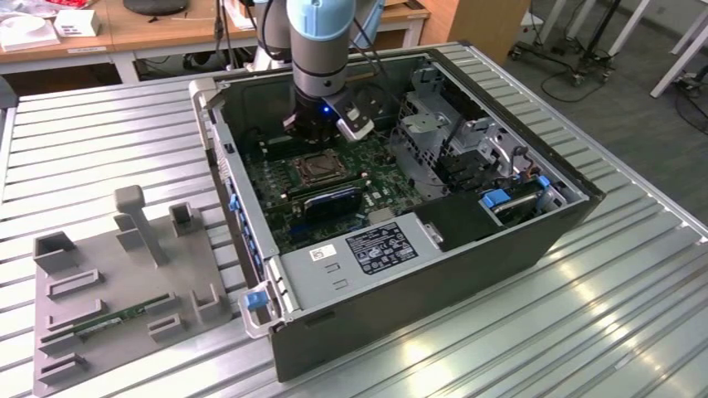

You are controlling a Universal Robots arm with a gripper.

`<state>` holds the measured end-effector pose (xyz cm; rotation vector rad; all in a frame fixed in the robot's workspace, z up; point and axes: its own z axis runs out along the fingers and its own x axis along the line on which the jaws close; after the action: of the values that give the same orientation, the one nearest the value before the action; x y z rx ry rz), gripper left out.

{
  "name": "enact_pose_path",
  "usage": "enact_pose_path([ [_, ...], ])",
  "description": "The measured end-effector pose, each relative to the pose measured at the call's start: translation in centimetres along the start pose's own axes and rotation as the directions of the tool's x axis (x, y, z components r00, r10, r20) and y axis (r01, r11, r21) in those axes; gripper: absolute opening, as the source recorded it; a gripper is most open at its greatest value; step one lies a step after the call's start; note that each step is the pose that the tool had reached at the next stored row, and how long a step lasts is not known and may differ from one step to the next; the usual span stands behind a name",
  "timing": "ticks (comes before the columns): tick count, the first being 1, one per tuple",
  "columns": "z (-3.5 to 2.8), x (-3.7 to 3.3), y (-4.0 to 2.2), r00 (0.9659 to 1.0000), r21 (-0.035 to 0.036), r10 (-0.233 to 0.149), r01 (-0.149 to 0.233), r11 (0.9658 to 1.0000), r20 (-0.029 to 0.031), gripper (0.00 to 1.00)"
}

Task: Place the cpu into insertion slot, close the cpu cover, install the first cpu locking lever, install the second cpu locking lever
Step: 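Install the first cpu locking lever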

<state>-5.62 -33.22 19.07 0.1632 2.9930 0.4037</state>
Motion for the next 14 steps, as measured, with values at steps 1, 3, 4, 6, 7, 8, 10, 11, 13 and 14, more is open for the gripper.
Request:
enact_pose_path([
  [1,0.0,0.0,0.01,1.0,-0.0036,0.0,0.0,1.0,-0.0003,0.11],
  [3,-0.05,-0.01,0.04,1.0,-0.0093,0.001,-0.001,1.0,-0.0007,0.11],
  [4,-0.12,-0.02,0.08,1.0,-0.0119,0.001,-0.001,0.9999,-0.0004,0.11],
  [6,-0.51,-0.05,0.17,1.0,-0.0126,0.002,-0.002,0.9999,-0.0009,0.11],
  [7,-0.71,-0.08,0.23,1.0,-0.013,0.002,-0.002,0.9999,-0.001,0.11],
  [8,-0.92,-0.1,0.28,1.0,-0.0132,0.002,-0.002,0.9999,-0.001,0.11],
  [10,-1.22,-0.13,0.36,1.0,-0.013,0.002,-0.002,0.9999,-0.0012,0.11],
  [11,-1.3,-0.14,0.39,1.0,-0.0131,0.002,-0.002,0.9999,-0.0011,0.11],
  [13,-1.41,-0.16,0.42,1.0,-0.0119,0.002,-0.002,0.9999,-0.001,0.11],
  [14,-1.43,-0.17,0.43,1.0,-0.0097,0.001,-0.001,1.0,-0.0007,0.11],
])
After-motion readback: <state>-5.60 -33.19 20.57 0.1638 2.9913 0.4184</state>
